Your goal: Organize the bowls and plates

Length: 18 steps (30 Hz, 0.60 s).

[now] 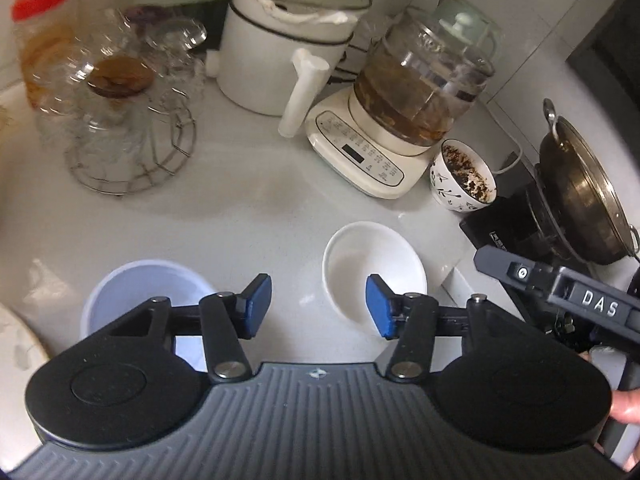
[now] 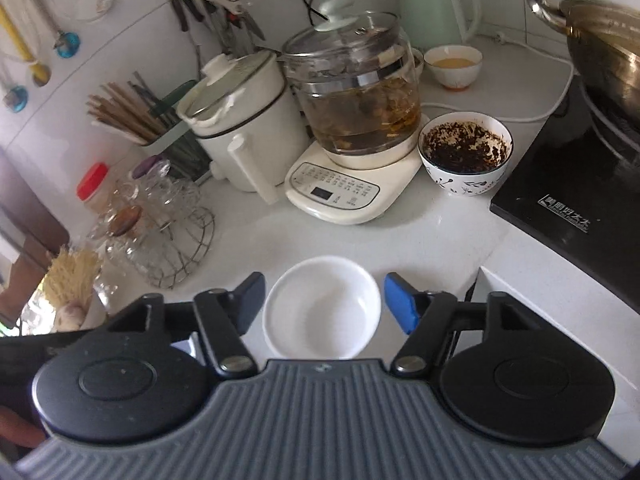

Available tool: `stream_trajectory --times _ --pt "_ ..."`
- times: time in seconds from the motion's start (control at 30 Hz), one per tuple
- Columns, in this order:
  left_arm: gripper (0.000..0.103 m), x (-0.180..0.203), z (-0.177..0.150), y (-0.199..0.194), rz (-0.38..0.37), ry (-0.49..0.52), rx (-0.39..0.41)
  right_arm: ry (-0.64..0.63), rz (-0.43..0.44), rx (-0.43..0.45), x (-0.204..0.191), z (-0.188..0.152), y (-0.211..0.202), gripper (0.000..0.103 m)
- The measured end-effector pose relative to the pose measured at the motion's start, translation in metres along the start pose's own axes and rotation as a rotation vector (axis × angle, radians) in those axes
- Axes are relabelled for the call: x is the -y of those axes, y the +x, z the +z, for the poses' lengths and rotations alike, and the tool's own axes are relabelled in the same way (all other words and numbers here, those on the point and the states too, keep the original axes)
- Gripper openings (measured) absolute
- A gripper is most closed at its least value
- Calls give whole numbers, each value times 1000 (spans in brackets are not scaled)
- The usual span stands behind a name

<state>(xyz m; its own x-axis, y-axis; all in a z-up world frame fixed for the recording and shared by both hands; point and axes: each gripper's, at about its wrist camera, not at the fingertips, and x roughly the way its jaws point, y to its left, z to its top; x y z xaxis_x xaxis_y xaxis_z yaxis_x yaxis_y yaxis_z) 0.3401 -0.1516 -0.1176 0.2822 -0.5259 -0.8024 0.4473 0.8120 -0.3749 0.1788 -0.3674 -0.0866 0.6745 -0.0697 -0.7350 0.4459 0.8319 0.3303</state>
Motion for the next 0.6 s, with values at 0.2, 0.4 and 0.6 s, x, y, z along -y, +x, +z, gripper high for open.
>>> stream_trajectory --times 0.2,0.4,0.6 --pt "58 0 15 39 -10 -36 -32 109 4 -106 30 -4 42 70" --pt "58 3 17 70 -27 -32 -89 177 11 -169 45 -12 68 64" --pt "55 1 18 95 -20 -14 -158 213 -11 -188 52 -17 80 42"
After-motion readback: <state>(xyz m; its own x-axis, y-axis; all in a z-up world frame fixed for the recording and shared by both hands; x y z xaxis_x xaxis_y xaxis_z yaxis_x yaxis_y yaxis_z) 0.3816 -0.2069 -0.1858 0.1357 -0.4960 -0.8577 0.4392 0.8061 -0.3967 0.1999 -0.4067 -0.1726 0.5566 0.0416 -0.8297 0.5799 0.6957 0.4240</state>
